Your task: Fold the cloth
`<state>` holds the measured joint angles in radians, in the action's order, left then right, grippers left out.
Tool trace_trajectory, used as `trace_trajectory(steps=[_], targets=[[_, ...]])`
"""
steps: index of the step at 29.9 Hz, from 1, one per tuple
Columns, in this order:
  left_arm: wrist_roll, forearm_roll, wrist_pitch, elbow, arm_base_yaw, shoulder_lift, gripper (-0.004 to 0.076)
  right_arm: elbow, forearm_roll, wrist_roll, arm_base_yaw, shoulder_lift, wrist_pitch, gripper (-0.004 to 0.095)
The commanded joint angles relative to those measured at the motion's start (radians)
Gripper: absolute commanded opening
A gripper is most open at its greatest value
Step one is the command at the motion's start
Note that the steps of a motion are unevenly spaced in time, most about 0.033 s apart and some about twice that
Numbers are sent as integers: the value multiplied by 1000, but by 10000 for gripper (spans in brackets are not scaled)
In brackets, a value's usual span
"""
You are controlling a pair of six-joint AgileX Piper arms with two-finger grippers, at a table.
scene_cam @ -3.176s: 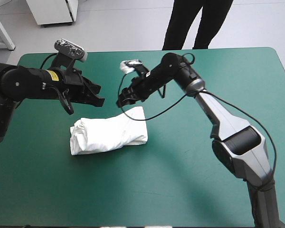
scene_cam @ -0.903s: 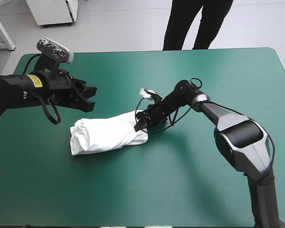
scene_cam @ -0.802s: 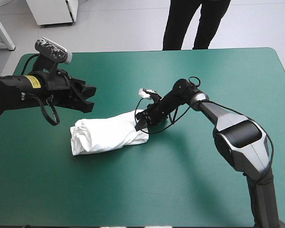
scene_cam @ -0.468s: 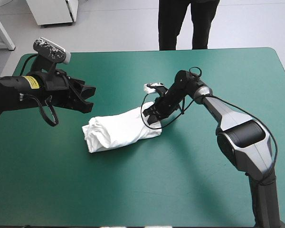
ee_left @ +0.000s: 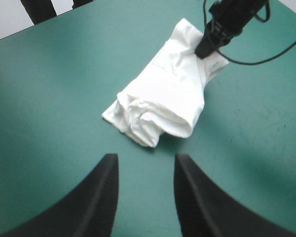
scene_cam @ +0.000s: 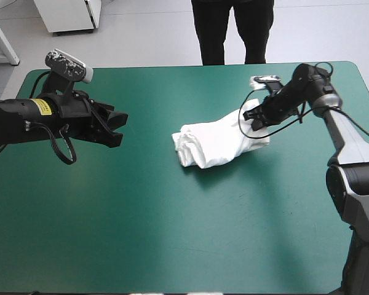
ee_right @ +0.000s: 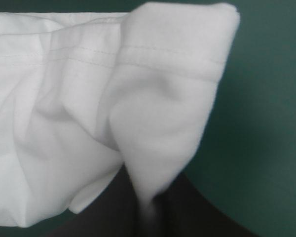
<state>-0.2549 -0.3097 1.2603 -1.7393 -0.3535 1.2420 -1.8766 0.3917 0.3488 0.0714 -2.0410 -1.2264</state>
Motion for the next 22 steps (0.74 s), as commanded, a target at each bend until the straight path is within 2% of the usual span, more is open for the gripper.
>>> trace_trajectory(steps=[1,6,13,22], targets=[[-2,-33,26,-22,-2,-20,281,-19,-8,0,-102,98,-21,-7],[-2,-33,26,-22,-2,-20,281,-4,-39,-4,-217,128,-21,-7],[-2,-33,26,-22,-2,-20,281,173,-51,46,-376,199,5,-7],[-2,-31,26,-22,-2,-20,281,240,-112,56,-506,267,18,-7]])
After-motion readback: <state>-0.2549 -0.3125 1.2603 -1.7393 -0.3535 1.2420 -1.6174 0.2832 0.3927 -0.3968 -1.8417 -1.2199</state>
